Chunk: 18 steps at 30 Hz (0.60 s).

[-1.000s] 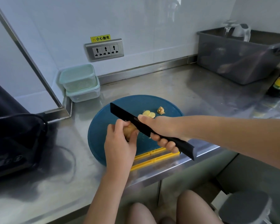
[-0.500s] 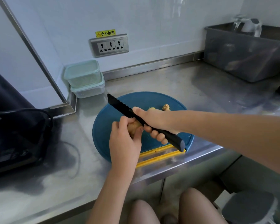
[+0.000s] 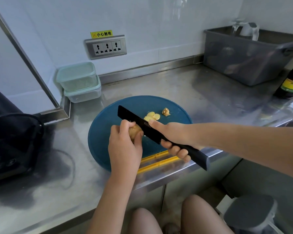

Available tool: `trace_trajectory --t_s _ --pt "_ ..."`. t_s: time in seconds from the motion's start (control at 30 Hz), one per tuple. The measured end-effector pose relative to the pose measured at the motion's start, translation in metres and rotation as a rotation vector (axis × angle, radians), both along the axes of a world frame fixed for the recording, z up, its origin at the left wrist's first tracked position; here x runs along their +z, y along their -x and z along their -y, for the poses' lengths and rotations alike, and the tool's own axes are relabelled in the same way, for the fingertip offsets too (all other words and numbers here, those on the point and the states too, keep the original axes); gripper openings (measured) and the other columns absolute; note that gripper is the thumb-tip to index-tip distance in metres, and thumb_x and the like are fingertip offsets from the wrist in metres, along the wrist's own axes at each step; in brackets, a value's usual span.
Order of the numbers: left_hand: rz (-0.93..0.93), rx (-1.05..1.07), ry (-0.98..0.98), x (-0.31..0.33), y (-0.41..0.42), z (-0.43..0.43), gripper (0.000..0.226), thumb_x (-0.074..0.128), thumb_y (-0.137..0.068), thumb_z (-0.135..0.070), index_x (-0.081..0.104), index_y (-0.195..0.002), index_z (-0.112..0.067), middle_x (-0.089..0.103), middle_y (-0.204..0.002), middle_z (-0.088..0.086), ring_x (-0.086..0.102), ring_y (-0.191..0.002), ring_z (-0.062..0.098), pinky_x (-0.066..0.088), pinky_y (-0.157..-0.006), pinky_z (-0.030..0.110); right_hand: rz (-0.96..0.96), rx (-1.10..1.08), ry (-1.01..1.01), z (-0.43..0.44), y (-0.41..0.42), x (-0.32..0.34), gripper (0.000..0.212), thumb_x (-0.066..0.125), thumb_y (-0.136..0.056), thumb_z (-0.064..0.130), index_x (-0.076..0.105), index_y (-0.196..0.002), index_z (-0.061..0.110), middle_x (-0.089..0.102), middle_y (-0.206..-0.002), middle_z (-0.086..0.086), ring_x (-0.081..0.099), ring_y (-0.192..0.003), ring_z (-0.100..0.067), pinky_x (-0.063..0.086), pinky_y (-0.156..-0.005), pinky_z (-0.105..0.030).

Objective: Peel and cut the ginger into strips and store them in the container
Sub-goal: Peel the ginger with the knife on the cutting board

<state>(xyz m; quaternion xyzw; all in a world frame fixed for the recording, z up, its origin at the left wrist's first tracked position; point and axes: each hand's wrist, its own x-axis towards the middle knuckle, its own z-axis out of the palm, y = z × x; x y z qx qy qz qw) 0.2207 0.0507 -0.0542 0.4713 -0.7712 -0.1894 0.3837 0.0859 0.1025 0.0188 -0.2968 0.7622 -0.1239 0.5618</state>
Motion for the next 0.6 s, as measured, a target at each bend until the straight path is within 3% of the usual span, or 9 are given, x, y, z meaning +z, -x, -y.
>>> trace_trajectory --t_s 0.37,0.6 --pt "0.01 0.016 0.014 -0.005 0.0 0.003 0.026 0.065 -0.087 -0.025 0.054 -0.108 -0.016 0.052 -0.097 0.004 0.053 -0.083 0.017 0.039 -0.063 0.021 -0.124 0.023 0.092 0.036 -0.018 0.003 0.068 0.024 -0.087 0.078 0.037 -0.062 0.017 0.036 -0.044 0.001 0.03 -0.033 -0.013 0.032 -0.041 -0.018" --pt "-0.09 -0.023 -0.061 0.0 -0.001 -0.004 0.023 0.066 -0.086 -0.024 0.054 -0.104 -0.019 0.051 -0.097 -0.001 0.054 -0.081 0.014 0.036 -0.061 0.009 -0.07 -0.003 0.083 0.025 -0.018 0.001 0.068 0.024 -0.086 0.08 0.036 -0.062 0.018 0.036 -0.045 0.002 0.03 -0.034 -0.013 0.031 -0.043 -0.02"
